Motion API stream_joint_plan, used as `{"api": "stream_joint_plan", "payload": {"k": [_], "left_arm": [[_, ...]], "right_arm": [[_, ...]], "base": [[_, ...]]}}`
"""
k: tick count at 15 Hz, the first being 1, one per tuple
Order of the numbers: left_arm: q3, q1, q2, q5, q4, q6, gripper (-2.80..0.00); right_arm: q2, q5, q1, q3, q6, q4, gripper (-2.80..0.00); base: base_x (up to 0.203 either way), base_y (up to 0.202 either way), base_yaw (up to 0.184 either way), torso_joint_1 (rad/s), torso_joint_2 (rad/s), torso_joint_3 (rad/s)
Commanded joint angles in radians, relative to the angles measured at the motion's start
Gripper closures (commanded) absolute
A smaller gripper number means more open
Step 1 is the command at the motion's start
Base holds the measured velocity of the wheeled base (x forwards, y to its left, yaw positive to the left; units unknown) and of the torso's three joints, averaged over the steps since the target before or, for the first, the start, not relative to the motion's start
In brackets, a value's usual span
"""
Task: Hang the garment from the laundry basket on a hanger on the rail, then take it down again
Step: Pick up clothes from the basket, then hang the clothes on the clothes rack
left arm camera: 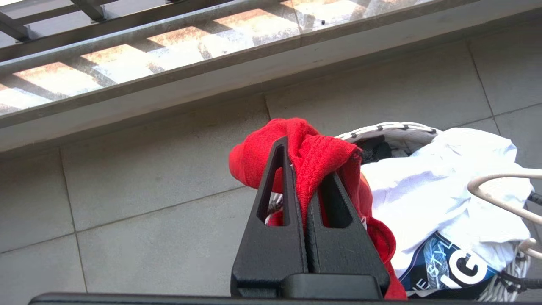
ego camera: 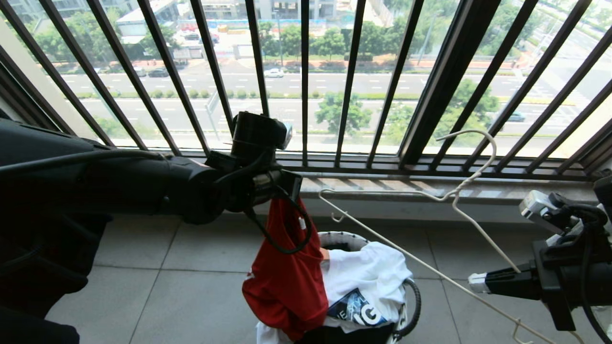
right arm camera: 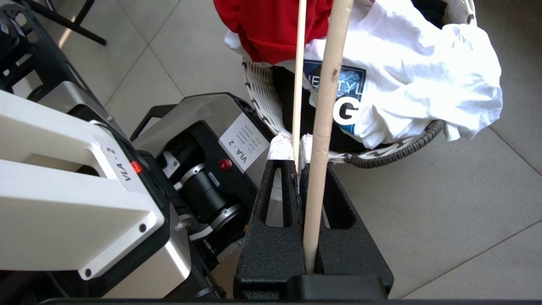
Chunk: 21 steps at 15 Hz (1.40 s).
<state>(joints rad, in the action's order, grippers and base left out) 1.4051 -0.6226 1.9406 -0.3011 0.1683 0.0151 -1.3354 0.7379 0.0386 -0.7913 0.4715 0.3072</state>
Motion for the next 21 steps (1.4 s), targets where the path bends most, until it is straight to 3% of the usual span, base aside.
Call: {"api": "stream_joint_plan", "payload": {"k": [1, 6, 21], "left_arm": [[-0.020, 0.000, -0.052, 0.045, 0.006, 0.006, 0.00], [-0.018, 0.000, -0.045, 0.043, 0.011, 0.008, 0.00], [-0.015, 0.010, -0.020, 0.040, 0.014, -0.001, 0.00]], "right_arm": [[0.013, 0.005, -0.005, -0.003, 0.003, 0.001, 0.00], [0.013, 0.003, -0.024, -0.009, 0.002, 0.000, 0.00], [0.035, 0.003, -0.097, -0.026, 0.001, -0.017, 0.00]], "base": [[0.000, 0.000, 0.000, 0.000, 0.00, 0.000], [0.000, 0.000, 0.000, 0.001, 0.00, 0.032], [0.000, 0.000, 0.000, 0.002, 0.00, 0.196]]}}
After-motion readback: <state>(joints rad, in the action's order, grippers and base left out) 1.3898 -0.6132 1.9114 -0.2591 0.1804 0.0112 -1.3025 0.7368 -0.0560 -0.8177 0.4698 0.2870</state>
